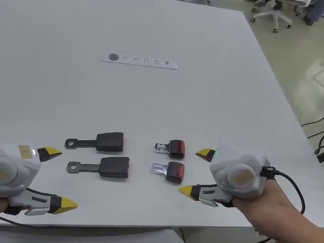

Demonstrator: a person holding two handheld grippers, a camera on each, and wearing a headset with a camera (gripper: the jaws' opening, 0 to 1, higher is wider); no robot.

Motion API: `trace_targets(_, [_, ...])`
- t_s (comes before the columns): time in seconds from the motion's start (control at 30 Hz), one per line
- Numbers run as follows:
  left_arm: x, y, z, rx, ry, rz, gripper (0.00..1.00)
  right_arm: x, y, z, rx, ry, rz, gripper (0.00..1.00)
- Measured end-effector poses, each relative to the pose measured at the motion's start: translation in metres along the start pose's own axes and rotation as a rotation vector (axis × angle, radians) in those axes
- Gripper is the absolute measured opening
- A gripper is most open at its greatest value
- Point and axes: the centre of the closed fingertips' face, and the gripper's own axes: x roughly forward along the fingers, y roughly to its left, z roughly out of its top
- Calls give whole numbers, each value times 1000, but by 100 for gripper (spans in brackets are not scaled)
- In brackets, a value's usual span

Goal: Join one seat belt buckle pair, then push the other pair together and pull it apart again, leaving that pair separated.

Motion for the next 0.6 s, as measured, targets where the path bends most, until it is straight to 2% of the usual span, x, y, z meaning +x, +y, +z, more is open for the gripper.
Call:
trace_targets(0.1, [6, 1, 1, 22, 2, -14, 76, 4, -1, -2, -6, 10, 8, 55])
trace_targets(0.17, [12, -1, 1, 65, 27, -28, 75, 6, 0, -3, -4, 18, 25, 51])
trace_targets(0.23, [18, 1, 0, 79, 49, -37, 71, 9, 2, -5, 31, 30, 48, 48])
trace_targets(0.4, [31, 4, 12, 92, 29, -47, 65, 17, 1, -11, -6, 47, 57, 46])
trace_targets(0.6, [45, 2, 26, 136, 32, -72, 60, 31, 0, -14, -32, 62, 75, 45])
